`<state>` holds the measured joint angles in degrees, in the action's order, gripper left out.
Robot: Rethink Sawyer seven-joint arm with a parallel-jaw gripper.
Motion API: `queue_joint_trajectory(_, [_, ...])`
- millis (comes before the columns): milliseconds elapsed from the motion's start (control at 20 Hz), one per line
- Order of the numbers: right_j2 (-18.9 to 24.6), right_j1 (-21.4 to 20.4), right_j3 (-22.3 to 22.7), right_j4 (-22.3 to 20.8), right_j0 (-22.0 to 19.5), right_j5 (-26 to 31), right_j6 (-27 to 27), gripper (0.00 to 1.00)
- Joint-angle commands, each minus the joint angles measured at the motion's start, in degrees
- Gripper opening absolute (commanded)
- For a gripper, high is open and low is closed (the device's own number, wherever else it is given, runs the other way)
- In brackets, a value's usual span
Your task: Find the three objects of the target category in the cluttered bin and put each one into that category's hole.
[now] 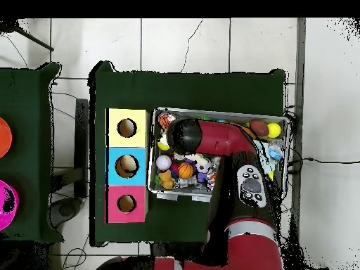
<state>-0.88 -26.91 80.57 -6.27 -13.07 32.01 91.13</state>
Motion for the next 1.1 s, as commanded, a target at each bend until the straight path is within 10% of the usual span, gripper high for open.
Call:
queue_joint_trajectory(50, [3.95,1.25,3.33,-3.3,-0.03,1.47,0.53,0.0])
queue_joint_trajectory(1100, [4.67,0.95,3.36,-2.59,-0.37,3.94,0.08,0.0])
